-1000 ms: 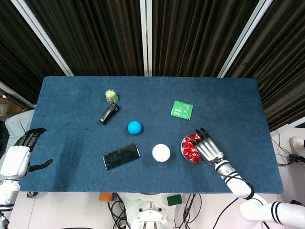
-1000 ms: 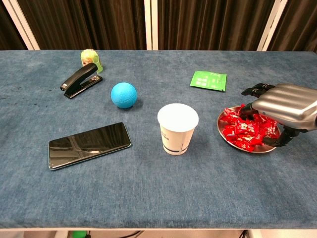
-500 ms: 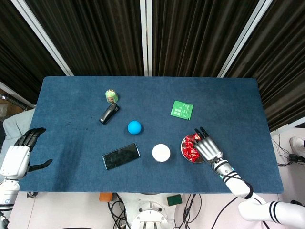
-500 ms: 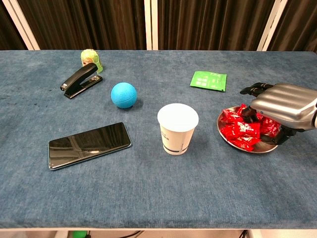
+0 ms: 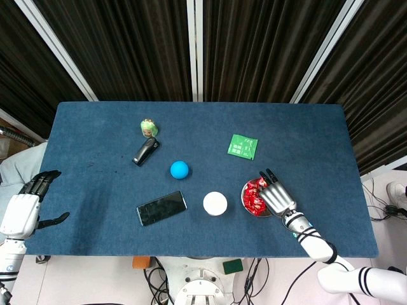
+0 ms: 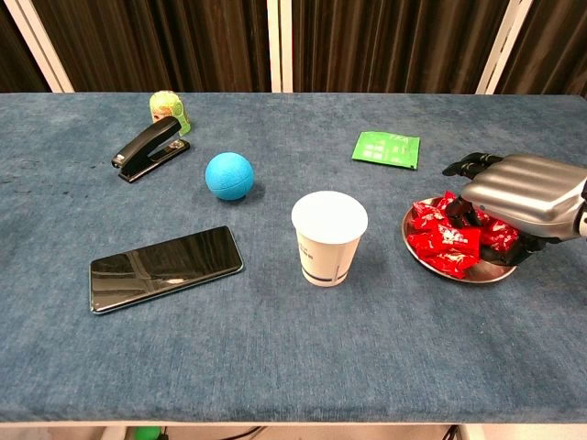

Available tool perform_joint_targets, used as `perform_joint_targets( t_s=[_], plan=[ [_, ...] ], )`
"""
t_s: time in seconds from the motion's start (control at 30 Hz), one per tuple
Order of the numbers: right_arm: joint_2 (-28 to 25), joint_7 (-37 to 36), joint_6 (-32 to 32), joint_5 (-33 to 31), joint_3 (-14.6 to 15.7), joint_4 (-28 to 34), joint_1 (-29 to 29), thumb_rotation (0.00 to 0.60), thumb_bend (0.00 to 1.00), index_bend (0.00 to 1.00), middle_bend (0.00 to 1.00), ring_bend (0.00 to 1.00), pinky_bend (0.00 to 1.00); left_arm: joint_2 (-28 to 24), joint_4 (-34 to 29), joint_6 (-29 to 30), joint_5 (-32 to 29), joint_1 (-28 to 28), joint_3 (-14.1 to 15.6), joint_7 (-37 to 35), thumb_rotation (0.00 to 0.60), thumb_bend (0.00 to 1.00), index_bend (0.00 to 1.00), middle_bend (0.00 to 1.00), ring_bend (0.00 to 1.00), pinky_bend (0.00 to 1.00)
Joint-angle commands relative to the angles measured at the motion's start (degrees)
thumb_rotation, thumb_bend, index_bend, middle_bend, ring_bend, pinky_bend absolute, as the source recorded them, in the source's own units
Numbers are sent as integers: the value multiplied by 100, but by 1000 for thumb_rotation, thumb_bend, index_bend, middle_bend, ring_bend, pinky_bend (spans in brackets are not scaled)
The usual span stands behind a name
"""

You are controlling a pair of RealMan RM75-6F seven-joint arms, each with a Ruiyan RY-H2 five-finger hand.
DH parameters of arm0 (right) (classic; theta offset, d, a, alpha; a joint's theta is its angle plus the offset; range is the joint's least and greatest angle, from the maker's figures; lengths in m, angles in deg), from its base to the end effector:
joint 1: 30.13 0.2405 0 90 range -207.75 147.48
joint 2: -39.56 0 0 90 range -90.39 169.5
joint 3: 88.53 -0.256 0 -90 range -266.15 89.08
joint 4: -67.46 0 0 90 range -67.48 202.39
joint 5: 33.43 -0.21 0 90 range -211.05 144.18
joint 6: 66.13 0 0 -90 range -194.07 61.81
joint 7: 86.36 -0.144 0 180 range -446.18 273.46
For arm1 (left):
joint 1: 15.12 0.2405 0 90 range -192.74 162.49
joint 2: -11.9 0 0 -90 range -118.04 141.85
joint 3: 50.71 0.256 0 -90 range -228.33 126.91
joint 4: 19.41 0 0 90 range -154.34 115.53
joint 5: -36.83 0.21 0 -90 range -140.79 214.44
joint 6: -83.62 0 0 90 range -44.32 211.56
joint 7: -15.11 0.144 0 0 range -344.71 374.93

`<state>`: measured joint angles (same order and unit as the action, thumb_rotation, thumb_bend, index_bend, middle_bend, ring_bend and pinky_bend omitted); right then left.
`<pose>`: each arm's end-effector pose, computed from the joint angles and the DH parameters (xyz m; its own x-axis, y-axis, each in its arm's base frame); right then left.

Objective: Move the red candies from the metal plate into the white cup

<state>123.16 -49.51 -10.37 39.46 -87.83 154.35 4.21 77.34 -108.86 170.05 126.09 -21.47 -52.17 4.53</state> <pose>-0.2162 -0.2812 -0.0136 0.7951 -0.2010 0.5722 -0.5833 -0.5119 0.6306 -0.3074 0.1844 0.1528 0.2521 0.0059 0.9677 0.9641 -0.0875 -0.2506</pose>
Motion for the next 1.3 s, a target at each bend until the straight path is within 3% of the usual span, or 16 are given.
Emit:
perform_joint_targets(
  t_s=[0.03, 0.7, 1.1, 1.3],
  plan=[
    [-44, -40, 54, 59, -7, 37, -14, 600, 456, 660, 568, 49, 0, 7, 10, -12, 0, -5, 1, -6, 600, 44, 151, 129, 111, 230],
    [-454, -229, 445, 398, -181, 456, -71, 600, 476, 748, 608, 77, 0, 35, 41, -23, -6, -4, -2, -48, 600, 44, 151, 129, 111, 230],
    [-973, -118, 906, 863, -383, 1304, -89, 600, 477, 765, 621, 77, 0, 41, 58, -3, -4, 6, -8, -84, 600, 44, 151, 129, 111, 231],
    [-1101, 191, 837, 1008, -433, 1752, 19, 600, 477, 771, 625, 77, 0, 57, 74, 12, 4, 11, -9, -120, 600, 44, 151, 129, 111, 231]
  ],
)
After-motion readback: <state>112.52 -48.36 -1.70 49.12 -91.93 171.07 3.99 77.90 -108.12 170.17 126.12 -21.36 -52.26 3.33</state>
